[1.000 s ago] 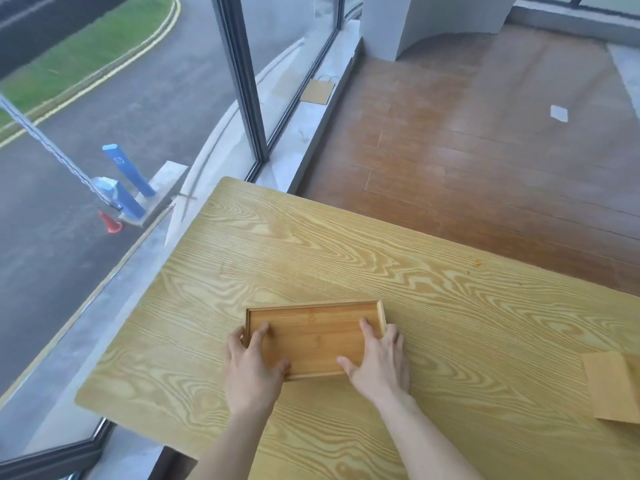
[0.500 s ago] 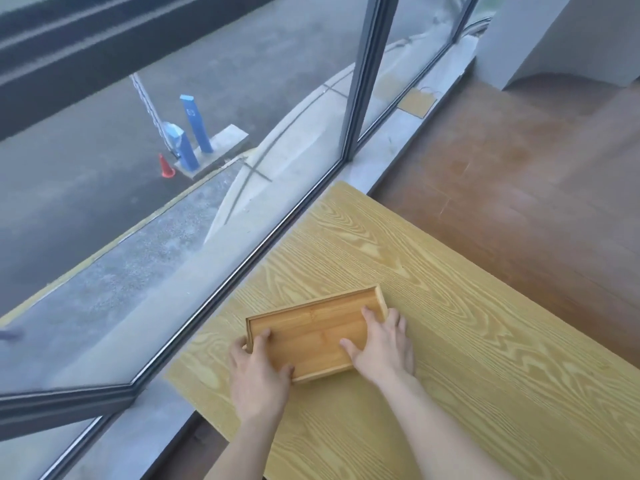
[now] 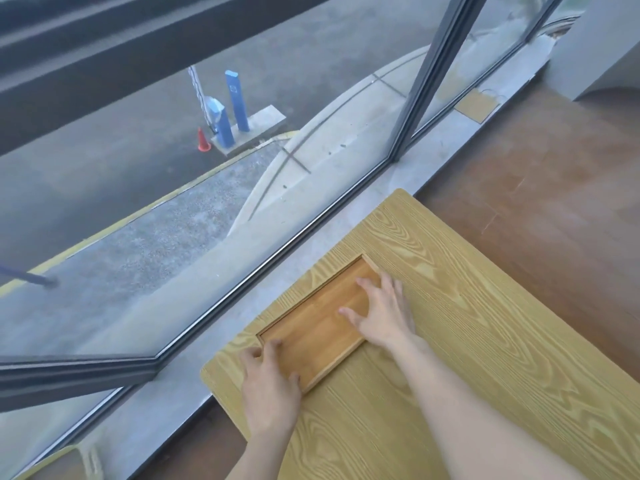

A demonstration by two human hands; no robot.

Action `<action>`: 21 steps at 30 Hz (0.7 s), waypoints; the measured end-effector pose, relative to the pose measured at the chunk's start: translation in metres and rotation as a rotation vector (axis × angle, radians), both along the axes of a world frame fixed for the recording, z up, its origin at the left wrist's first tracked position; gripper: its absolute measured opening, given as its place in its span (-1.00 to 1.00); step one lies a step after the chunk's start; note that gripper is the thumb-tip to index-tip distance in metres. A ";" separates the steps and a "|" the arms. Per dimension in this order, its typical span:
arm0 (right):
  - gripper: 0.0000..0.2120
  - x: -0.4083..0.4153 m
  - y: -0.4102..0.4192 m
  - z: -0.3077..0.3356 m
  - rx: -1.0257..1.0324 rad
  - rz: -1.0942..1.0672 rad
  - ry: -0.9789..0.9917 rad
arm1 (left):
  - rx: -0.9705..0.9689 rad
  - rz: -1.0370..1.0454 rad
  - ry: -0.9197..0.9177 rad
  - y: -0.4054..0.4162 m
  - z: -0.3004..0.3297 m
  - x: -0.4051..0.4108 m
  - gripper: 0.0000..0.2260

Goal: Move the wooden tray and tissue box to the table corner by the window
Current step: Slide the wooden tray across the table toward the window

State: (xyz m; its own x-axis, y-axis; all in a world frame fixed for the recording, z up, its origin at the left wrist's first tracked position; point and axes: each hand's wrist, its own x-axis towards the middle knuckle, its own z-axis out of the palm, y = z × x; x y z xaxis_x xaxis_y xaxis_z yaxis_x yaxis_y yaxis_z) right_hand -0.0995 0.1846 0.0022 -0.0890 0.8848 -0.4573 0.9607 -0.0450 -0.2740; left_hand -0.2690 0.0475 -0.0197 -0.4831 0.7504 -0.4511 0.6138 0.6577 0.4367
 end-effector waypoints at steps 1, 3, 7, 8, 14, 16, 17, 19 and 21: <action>-0.25 -0.001 -0.001 0.000 -0.022 0.014 0.045 | -0.005 -0.015 0.012 0.002 0.001 0.000 -0.49; -0.24 -0.004 -0.007 -0.003 -0.055 0.051 0.093 | -0.022 -0.051 0.062 0.006 0.001 0.001 -0.50; -0.21 0.001 -0.033 -0.012 0.005 0.064 0.072 | 0.099 -0.197 0.210 0.016 0.000 0.007 -0.49; -0.19 0.006 -0.039 -0.013 0.013 0.077 0.043 | 0.168 -0.255 0.228 0.018 0.000 0.008 -0.49; -0.19 0.035 -0.057 -0.022 -0.012 0.185 -0.066 | 0.203 -0.648 0.169 0.024 -0.016 0.019 -0.29; -0.24 0.035 -0.056 -0.023 -0.021 0.190 -0.050 | 0.141 -0.655 0.151 0.021 -0.023 0.018 -0.27; -0.26 0.034 -0.055 -0.024 -0.023 0.185 -0.040 | 0.123 -0.644 0.144 0.019 -0.025 0.018 -0.28; -0.28 0.031 -0.053 -0.025 -0.027 0.179 -0.031 | 0.115 -0.625 0.138 0.019 -0.026 0.017 -0.29; -0.29 0.027 -0.049 -0.026 -0.026 0.186 -0.033 | 0.123 -0.603 0.142 0.023 -0.026 0.015 -0.29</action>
